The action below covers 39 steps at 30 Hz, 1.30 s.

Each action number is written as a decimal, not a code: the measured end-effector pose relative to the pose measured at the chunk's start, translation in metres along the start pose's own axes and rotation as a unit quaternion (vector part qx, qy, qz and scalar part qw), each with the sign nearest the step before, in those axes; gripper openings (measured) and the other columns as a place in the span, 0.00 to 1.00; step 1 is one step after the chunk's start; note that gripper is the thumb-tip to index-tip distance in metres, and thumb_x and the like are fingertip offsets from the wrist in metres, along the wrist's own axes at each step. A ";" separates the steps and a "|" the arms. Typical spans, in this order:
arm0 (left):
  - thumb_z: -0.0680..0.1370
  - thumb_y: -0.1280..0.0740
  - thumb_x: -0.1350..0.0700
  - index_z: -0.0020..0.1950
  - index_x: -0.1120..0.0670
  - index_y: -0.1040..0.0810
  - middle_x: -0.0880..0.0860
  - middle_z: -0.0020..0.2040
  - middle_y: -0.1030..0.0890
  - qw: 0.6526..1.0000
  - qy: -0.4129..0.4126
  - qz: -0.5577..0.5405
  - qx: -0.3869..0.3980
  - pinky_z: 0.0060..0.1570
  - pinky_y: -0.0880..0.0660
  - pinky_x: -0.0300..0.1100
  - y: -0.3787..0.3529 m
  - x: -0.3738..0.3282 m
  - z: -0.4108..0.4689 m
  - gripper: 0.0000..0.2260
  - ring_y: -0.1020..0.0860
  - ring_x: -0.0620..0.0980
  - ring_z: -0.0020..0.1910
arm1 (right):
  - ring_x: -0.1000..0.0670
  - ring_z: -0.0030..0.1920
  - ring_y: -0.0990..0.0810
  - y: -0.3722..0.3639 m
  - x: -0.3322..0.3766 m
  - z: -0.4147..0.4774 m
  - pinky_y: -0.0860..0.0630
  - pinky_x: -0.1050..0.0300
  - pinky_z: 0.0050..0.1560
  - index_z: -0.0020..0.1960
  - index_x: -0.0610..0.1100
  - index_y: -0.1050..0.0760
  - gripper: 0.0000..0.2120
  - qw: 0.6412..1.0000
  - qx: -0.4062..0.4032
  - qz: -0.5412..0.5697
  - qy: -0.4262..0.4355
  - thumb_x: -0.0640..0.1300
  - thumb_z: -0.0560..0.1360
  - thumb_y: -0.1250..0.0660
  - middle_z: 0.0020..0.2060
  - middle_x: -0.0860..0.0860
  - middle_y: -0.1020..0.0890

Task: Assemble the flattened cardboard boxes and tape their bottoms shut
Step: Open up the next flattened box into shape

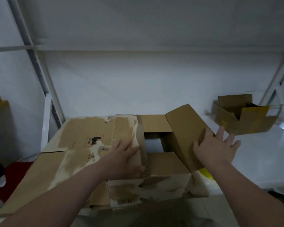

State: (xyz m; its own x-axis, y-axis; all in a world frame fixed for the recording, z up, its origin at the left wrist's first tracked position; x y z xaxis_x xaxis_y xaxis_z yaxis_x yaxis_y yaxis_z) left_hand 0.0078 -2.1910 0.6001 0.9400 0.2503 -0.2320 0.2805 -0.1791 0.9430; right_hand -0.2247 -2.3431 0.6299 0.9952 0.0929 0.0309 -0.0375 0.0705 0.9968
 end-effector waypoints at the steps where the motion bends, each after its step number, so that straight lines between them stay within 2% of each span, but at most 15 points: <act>1: 0.61 0.46 0.23 0.78 0.43 0.55 0.43 0.77 0.62 1.000 -0.004 0.017 0.013 0.73 0.53 0.56 0.001 -0.001 -0.002 0.51 0.66 0.53 0.76 | 0.37 0.68 0.35 0.006 -0.004 0.004 0.39 0.40 0.69 0.73 0.47 0.43 0.27 1.000 0.011 0.027 -0.008 0.57 0.78 0.46 0.70 0.42 0.35; 3: 0.60 0.40 0.23 0.78 0.44 0.58 0.44 0.77 0.64 0.998 -0.024 0.057 0.020 0.73 0.52 0.56 0.001 0.000 -0.004 0.54 0.66 0.52 0.75 | 0.43 0.49 0.26 0.019 -0.006 0.006 0.28 0.51 0.48 0.65 0.45 0.34 0.20 0.992 -0.019 0.124 0.000 0.54 0.78 0.44 0.51 0.45 0.25; 5: 0.64 0.31 0.29 0.78 0.45 0.57 0.44 0.77 0.62 0.997 -0.048 0.057 0.007 0.74 0.52 0.52 0.004 0.000 -0.008 0.53 0.64 0.50 0.75 | 0.48 0.40 0.30 0.033 -0.004 0.004 0.34 0.56 0.38 0.59 0.44 0.28 0.16 0.974 -0.067 0.216 0.006 0.53 0.79 0.44 0.41 0.49 0.28; 8: 0.65 0.26 0.36 0.78 0.45 0.51 0.43 0.77 0.59 0.999 -0.049 0.006 -0.014 0.74 0.55 0.47 0.005 0.003 -0.012 0.50 0.62 0.47 0.76 | 0.50 0.36 0.29 0.055 0.007 0.002 0.33 0.55 0.38 0.46 0.43 0.25 0.19 0.928 -0.032 0.370 0.022 0.55 0.80 0.47 0.39 0.49 0.26; 11: 0.64 0.25 0.36 0.77 0.42 0.46 0.45 0.77 0.55 0.997 -0.046 -0.022 -0.058 0.74 0.53 0.46 0.004 0.003 -0.013 0.47 0.57 0.48 0.76 | 0.45 0.45 0.20 0.063 0.028 -0.017 0.27 0.50 0.52 0.48 0.43 0.21 0.23 0.810 0.161 0.563 0.026 0.57 0.81 0.49 0.45 0.47 0.17; 12: 0.63 0.25 0.36 0.76 0.41 0.44 0.46 0.77 0.55 0.997 -0.036 -0.030 -0.066 0.74 0.52 0.47 0.002 0.005 -0.012 0.47 0.57 0.50 0.76 | 0.44 0.49 0.20 0.059 0.035 -0.025 0.28 0.49 0.57 0.53 0.44 0.21 0.23 0.812 0.208 0.542 0.049 0.57 0.81 0.48 0.50 0.48 0.17; 14: 0.60 0.27 0.32 0.75 0.38 0.43 0.47 0.77 0.61 0.997 -0.019 -0.043 -0.066 0.74 0.52 0.54 0.000 0.006 -0.013 0.47 0.60 0.55 0.76 | 0.43 0.60 0.24 0.032 0.045 -0.028 0.29 0.49 0.62 0.63 0.45 0.25 0.22 0.875 0.231 0.410 0.111 0.58 0.79 0.42 0.61 0.47 0.22; 16: 0.53 0.36 0.23 0.75 0.38 0.43 0.49 0.76 0.67 0.997 -0.008 -0.047 -0.058 0.74 0.52 0.60 -0.003 0.009 -0.013 0.53 0.64 0.59 0.76 | 0.43 0.66 0.30 -0.002 0.049 -0.033 0.31 0.51 0.64 0.73 0.48 0.37 0.35 0.901 0.253 0.330 0.121 0.63 0.72 0.34 0.70 0.47 0.31; 18: 0.51 0.38 0.21 0.75 0.39 0.40 0.51 0.76 0.68 0.992 0.015 -0.107 -0.069 0.75 0.49 0.56 -0.003 0.012 -0.015 0.54 0.62 0.59 0.76 | 0.43 0.69 0.33 -0.023 0.051 -0.039 0.33 0.49 0.67 0.78 0.50 0.49 0.49 0.895 0.267 0.342 0.100 0.64 0.66 0.28 0.73 0.48 0.37; 21: 0.68 0.27 0.39 0.75 0.43 0.40 0.54 0.77 0.55 0.959 0.087 -0.237 -0.125 0.71 0.40 0.50 -0.003 0.017 -0.016 0.39 0.44 0.58 0.74 | 0.42 0.68 0.32 -0.041 0.050 -0.040 0.29 0.44 0.64 0.78 0.52 0.57 0.56 0.883 0.260 0.385 0.067 0.61 0.63 0.24 0.73 0.47 0.36; 23: 0.70 0.26 0.46 0.78 0.44 0.48 0.55 0.75 0.41 0.916 0.130 -0.358 -0.122 0.65 0.30 0.53 -0.004 0.020 -0.014 0.43 0.33 0.57 0.67 | 0.41 0.66 0.30 -0.042 0.050 -0.041 0.23 0.42 0.57 0.78 0.52 0.59 0.58 0.881 0.263 0.391 0.044 0.60 0.63 0.23 0.72 0.47 0.36; 26: 0.73 0.27 0.52 0.79 0.45 0.54 0.54 0.72 0.34 0.872 0.143 -0.455 -0.110 0.60 0.25 0.51 -0.003 0.013 -0.008 0.44 0.28 0.56 0.62 | 0.42 0.59 0.26 -0.040 0.045 -0.039 0.18 0.44 0.42 0.76 0.52 0.50 0.54 0.884 0.236 0.401 0.039 0.60 0.61 0.22 0.66 0.47 0.30; 30: 0.77 0.33 0.58 0.79 0.48 0.50 0.54 0.71 0.34 0.882 0.119 -0.434 -0.141 0.50 0.27 0.44 0.012 -0.005 -0.004 0.36 0.30 0.52 0.56 | 0.46 0.51 0.23 -0.032 0.033 -0.030 0.18 0.46 0.40 0.66 0.50 0.33 0.40 0.881 0.189 0.432 0.023 0.59 0.59 0.22 0.55 0.50 0.23; 36: 0.73 0.32 0.55 0.75 0.48 0.40 0.55 0.65 0.28 0.898 0.098 -0.373 -0.209 0.57 0.25 0.52 0.059 -0.023 -0.001 0.32 0.27 0.55 0.56 | 0.47 0.48 0.22 -0.004 0.031 -0.005 0.18 0.47 0.41 0.58 0.53 0.29 0.29 0.847 0.175 0.500 0.035 0.58 0.61 0.23 0.49 0.53 0.21; 39: 0.75 0.34 0.58 0.73 0.49 0.38 0.54 0.61 0.29 0.893 0.118 -0.370 -0.228 0.52 0.24 0.50 0.069 -0.025 -0.005 0.27 0.27 0.57 0.55 | 0.48 0.47 0.20 0.011 0.040 0.006 0.18 0.48 0.40 0.56 0.54 0.28 0.26 0.833 0.174 0.522 0.063 0.56 0.62 0.22 0.49 0.53 0.21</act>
State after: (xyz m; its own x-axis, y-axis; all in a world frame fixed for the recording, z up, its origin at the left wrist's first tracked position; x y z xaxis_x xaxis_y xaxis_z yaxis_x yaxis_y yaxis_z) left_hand 0.0025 -2.2048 0.6726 0.4479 0.3426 -0.8258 0.6493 0.5103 0.5639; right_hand -0.1846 -2.3445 0.6428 0.4194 0.0287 0.9073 -0.8256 -0.4035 0.3944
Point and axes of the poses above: each hand's wrist, its own z-axis towards the middle knuckle, its own y-axis out of the back of the hand, x = y × z, the point moved 3 cm from there along z, towards the middle knuckle
